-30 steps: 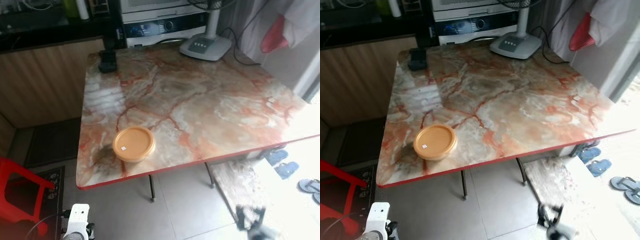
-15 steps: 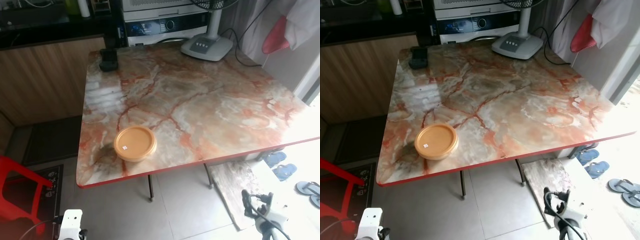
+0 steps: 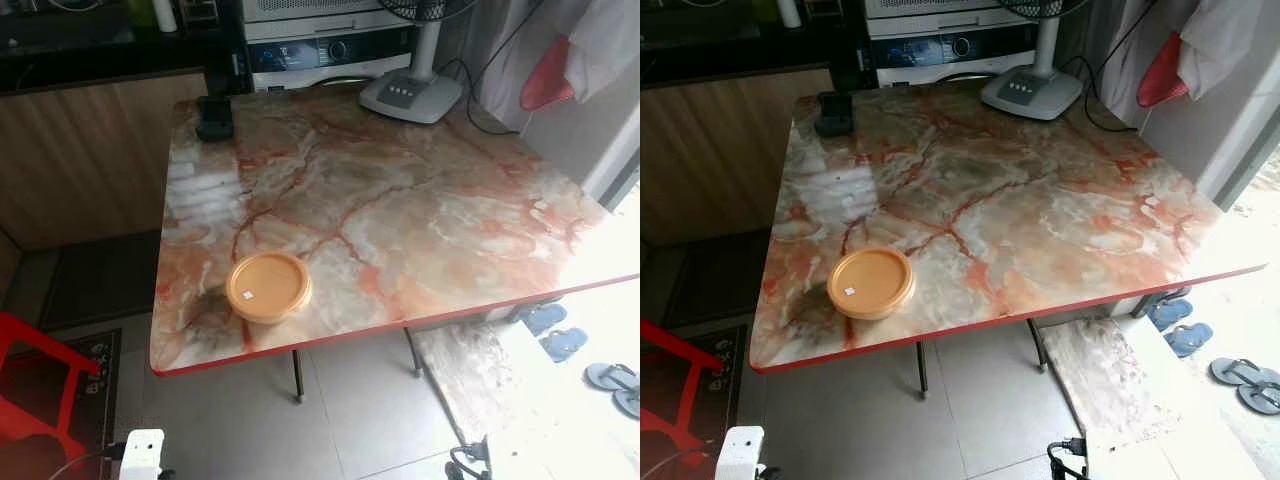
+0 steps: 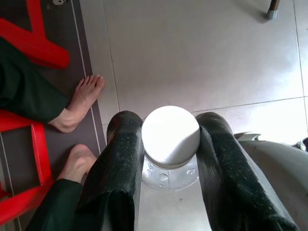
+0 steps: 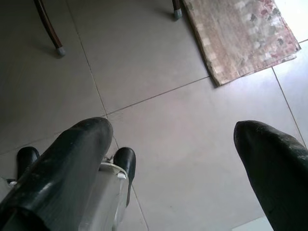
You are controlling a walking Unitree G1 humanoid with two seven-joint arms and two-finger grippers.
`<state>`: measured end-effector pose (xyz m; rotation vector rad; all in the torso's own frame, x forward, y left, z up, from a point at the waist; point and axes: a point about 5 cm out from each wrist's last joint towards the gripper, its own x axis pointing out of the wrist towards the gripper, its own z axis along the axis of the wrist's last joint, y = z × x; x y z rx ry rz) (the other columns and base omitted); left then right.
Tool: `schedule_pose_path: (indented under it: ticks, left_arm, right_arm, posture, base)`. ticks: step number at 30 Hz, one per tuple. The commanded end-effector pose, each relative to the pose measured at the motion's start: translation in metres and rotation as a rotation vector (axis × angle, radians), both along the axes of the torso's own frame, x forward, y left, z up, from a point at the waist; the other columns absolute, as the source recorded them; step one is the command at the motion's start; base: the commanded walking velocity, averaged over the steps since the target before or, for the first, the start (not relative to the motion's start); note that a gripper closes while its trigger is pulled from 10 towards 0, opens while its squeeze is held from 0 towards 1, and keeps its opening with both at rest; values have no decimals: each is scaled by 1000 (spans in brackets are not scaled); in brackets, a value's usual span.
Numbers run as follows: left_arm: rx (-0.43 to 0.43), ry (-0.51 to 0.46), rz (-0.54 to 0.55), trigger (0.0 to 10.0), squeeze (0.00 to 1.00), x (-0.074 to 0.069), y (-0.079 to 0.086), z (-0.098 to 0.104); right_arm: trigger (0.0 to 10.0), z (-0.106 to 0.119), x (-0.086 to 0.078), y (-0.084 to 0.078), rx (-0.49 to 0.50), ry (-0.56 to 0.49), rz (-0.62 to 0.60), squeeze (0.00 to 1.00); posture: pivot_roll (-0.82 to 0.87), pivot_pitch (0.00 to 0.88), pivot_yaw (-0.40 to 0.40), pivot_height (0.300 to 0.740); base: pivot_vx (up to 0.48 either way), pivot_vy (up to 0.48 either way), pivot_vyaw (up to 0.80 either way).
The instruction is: Restocking fridge
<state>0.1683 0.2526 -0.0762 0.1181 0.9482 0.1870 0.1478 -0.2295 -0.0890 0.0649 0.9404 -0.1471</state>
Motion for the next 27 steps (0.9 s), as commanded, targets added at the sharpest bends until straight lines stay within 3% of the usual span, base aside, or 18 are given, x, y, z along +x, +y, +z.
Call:
schedule_pose_path:
  ticks: [1,4,9,27]
  left_arm:
    - [-2,29,3,10000,0,-9,0,-4]
    - [3,35,3,10000,0,-12,2,-5]
    - [11,43,-17,10000,0,-14,3,-5]
    - [4,45,-6,10000,0,-14,-1,-7]
  right_arm:
    - [10000,-4,-8,4,6,39,-6,0]
    - [10000,-7,-14,5,5,60,-8,0]
    - [10000,-5,-7,6,14,46,-48,0]
    - [10000,-7,-11,8,29,59,-43,0]
  posture:
    - [63,38,-16,740]
    - [62,53,-12,740]
    - [62,63,-8,740]
    - [67,78,0,740]
  base:
    - [0,292,0]
    - [0,294,0]
    - [0,286,0]
    - [0,283,0]
